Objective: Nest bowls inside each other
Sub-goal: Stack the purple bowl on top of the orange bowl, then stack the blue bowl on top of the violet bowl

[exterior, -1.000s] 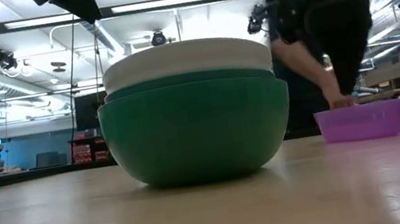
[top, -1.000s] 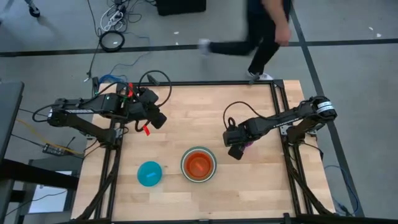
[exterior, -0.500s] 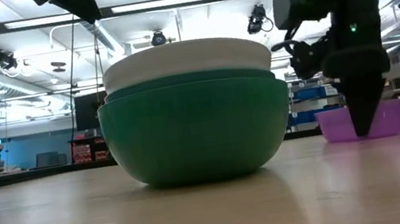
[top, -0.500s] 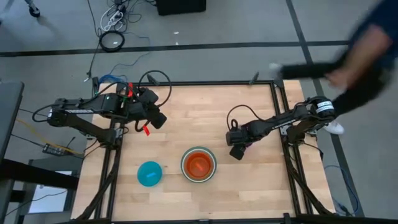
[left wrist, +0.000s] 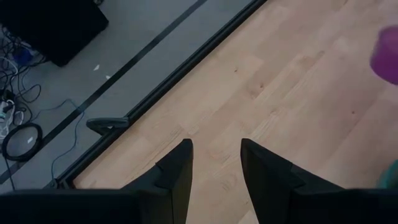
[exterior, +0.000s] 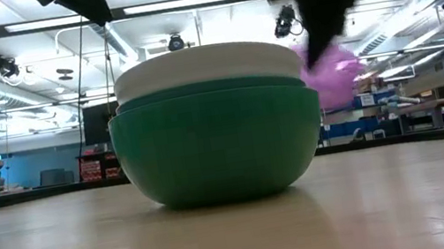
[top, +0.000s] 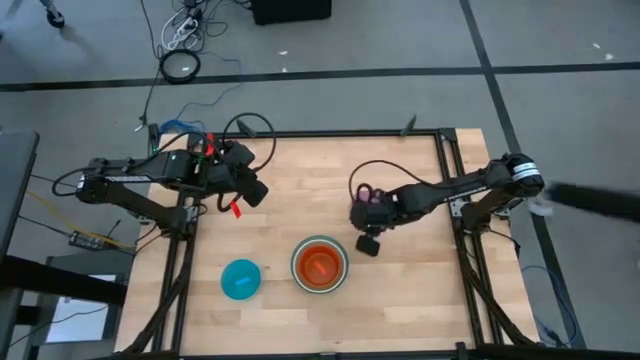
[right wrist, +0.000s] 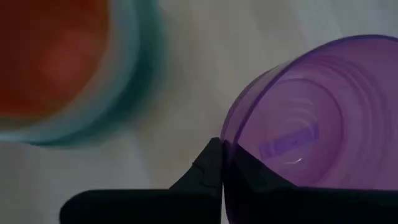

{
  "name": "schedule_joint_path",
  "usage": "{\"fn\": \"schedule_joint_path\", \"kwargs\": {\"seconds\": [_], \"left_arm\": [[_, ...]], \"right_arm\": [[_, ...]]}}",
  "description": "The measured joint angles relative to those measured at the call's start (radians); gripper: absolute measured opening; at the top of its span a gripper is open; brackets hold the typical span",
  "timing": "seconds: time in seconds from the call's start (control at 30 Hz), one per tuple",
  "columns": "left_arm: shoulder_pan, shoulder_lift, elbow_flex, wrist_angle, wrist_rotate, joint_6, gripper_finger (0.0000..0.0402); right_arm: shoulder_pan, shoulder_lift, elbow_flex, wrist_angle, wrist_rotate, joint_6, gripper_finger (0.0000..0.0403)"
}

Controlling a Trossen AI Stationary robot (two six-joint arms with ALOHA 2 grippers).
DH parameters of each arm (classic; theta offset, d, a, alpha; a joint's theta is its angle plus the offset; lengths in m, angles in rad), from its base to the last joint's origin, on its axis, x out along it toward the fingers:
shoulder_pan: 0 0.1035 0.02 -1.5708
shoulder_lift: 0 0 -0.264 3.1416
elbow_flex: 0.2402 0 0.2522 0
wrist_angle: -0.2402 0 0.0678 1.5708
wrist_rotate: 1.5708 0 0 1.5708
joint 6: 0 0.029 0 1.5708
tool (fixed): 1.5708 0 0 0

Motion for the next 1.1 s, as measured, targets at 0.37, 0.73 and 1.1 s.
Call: {"fn": "schedule_joint_path", "kwargs": {"seconds": [0.37,0.73,1.1], "left_arm": [[0.000,0.000,0.000,0.000,0.000,-0.005,0.0144],[0.000,0.000,0.000,-0.002,-0.008,-0.004,0.0144],[0.000,0.000,0.000,0.000,-0.023,0.000,0.0144]], "right_arm": [[0.103,0.024,0.104,0.351,-0.164,-0.113,0.0000],[0.113,0.132,0.101,0.454,-0.336,-0.090,0.0007],[0.107,0.135,0.102,0.422,-0.365,-0.024,0.0104]]}}
